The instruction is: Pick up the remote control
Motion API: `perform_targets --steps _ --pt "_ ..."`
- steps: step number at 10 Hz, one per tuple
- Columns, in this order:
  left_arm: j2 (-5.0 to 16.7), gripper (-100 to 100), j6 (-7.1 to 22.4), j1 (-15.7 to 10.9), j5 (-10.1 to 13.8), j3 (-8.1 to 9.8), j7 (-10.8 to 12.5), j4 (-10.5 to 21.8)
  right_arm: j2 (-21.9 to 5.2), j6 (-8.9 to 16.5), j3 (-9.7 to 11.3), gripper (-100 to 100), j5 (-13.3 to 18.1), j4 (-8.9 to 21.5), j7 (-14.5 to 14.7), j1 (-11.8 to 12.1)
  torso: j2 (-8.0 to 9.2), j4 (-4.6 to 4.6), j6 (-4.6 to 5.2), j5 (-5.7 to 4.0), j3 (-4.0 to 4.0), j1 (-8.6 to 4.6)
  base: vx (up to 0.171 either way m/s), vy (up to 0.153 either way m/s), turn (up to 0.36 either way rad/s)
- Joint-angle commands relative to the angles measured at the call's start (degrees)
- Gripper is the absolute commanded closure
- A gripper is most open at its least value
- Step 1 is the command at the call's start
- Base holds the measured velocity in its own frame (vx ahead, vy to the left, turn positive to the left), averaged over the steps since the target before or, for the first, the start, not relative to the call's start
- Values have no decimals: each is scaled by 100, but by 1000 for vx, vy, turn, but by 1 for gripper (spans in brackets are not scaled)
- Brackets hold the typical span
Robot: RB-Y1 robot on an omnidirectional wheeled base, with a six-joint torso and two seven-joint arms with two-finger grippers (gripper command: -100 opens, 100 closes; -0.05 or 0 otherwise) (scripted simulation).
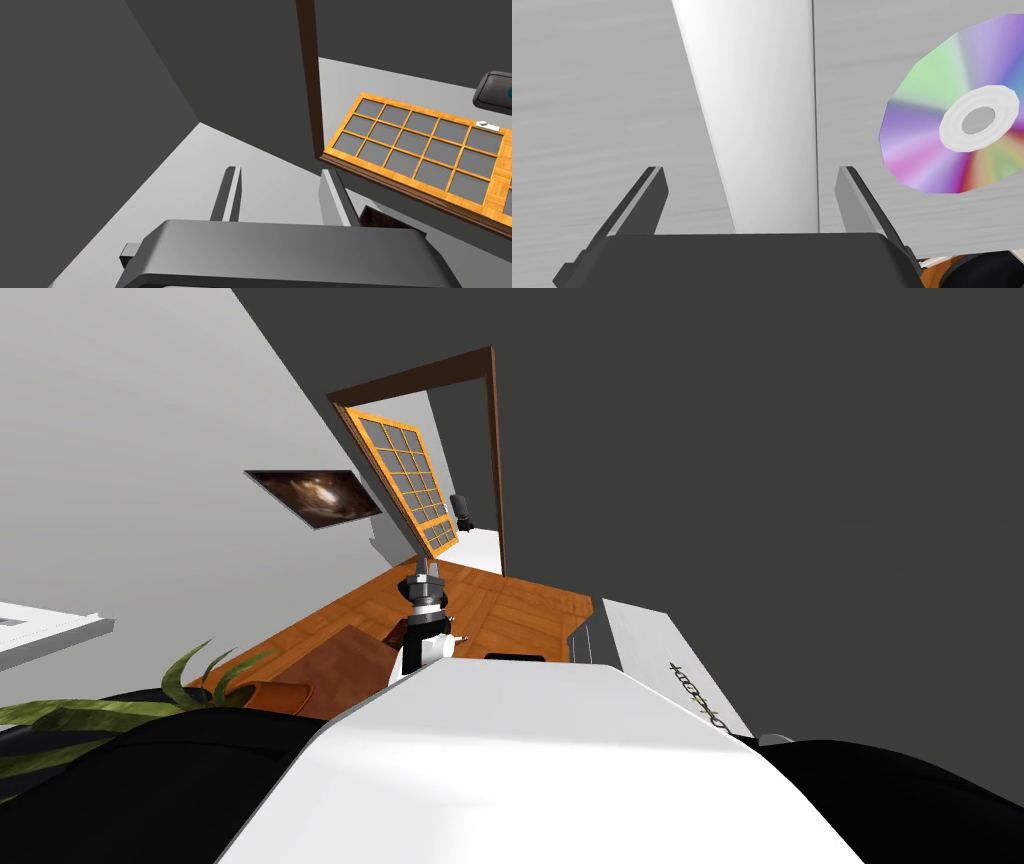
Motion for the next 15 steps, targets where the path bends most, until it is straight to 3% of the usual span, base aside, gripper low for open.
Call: perform_targets --steps 1,5,6,7,15 --pt "0 0 0 0 0 0 0 0 0 0 0 100 0 0 0 0 0 0 0 0 0 0 -13 3 -15" --pt "0 0 0 1 0 0 0 0 2 -3 4 100 1 -1 8 5 -34 -7 -2 -1 -20 -9 -2 1 3" --pt "0 0 0 1 0 0 0 0 3 -2 4 0 0 0 6 5 -35 -8 -3 0 -21 -8 0 0 0" --pt "0 0 0 1 0 0 0 0 0 36 -67 100 -44 -146 179 199 -36 -8 -3 0 -21 -8 116 -41 -200" --pt "1 0 -1 3 0 2 0 -1 37 238 -377 100 -274 -804 1222 1155 -95 -21 -1 3 -56 -22 171 -28 -215"
